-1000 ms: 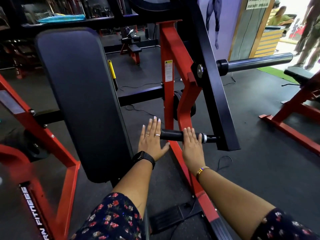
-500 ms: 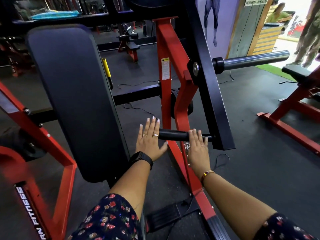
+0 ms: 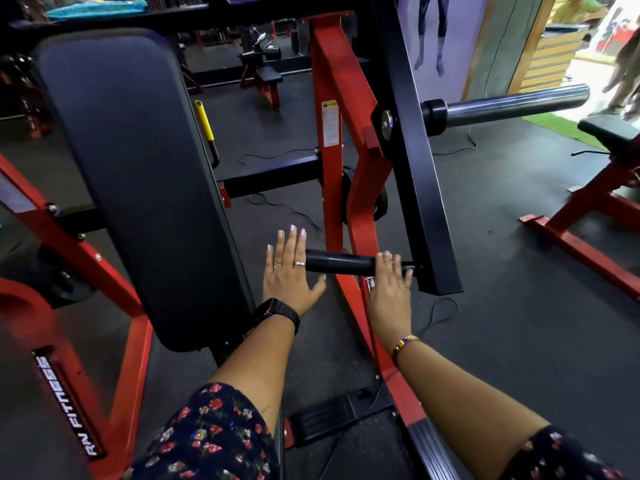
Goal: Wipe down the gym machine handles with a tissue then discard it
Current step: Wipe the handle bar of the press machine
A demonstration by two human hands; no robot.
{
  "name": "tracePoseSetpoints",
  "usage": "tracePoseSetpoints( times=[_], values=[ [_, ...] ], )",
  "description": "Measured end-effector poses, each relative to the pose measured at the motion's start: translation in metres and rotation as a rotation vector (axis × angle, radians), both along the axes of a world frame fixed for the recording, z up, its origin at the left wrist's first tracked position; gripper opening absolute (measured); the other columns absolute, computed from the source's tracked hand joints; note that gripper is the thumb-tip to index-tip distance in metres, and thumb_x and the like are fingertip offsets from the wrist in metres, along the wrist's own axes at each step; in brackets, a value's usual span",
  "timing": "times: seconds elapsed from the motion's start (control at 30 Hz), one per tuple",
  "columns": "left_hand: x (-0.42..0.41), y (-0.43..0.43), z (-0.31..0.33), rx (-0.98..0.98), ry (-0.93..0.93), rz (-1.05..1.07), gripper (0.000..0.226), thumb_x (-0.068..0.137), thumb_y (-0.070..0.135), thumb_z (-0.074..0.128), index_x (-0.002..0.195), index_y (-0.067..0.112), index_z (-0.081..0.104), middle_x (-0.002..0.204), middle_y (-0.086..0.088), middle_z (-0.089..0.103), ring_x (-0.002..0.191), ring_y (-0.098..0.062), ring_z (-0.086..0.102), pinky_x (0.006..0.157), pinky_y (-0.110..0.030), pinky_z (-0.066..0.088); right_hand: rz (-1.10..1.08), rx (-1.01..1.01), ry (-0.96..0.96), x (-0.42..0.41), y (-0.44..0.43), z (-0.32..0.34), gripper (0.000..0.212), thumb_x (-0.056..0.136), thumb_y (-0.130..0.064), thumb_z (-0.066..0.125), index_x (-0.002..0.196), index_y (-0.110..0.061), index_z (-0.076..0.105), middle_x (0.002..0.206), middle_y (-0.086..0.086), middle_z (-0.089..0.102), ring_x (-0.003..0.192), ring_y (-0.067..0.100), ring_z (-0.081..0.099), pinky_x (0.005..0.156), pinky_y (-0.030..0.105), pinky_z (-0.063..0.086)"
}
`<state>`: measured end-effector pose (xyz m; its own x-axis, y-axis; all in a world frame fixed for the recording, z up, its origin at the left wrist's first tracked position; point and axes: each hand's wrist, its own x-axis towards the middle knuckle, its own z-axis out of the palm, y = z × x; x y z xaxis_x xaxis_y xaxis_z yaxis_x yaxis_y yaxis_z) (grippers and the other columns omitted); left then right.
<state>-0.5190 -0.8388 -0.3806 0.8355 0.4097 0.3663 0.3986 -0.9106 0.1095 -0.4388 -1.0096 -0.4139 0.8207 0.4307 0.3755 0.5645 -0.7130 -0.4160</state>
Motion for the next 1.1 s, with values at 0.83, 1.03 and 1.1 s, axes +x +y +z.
tracePoseSetpoints(
  times=[0.83,1.03,1.1],
  values=[
    [-0.004,0.002,0.005,-0.036,0.065,-0.026,0.097,0.087,0.034,0.062,0.151,0.017,-0.009,0.158,-0.002,-0.017,0.142,-0.007,-0.024,0.115,-0.027,-0.022,0.37,0.056,0.077,-0.022,0.069,0.053,0.061,0.093,-0.007,0.041,0.15,-0.009,0.023,0.156,0.009,0.025,0.148,0.021,0.01,0.118,0.036,-0.007],
    [-0.008,0.009,0.005,-0.059,-0.021,-0.105,0.103,0.078,0.032,0.071,0.153,0.015,0.003,0.159,-0.004,0.0,0.146,-0.011,-0.007,0.12,-0.037,0.001,0.358,0.139,0.027,-0.006,0.032,0.018,0.07,0.08,0.001,0.025,0.149,-0.008,0.028,0.156,0.012,0.025,0.146,0.017,0.013,0.117,0.026,-0.01],
    [-0.009,0.011,0.004,-0.079,-0.032,-0.112,0.101,0.08,0.03,0.069,0.153,0.016,0.001,0.158,-0.002,-0.001,0.145,-0.01,-0.006,0.119,-0.038,0.004,0.217,0.118,0.01,-0.006,0.037,0.024,0.066,0.082,-0.003,0.021,0.146,-0.006,0.034,0.152,0.016,0.031,0.146,0.024,0.014,0.117,0.031,-0.011]
  ],
)
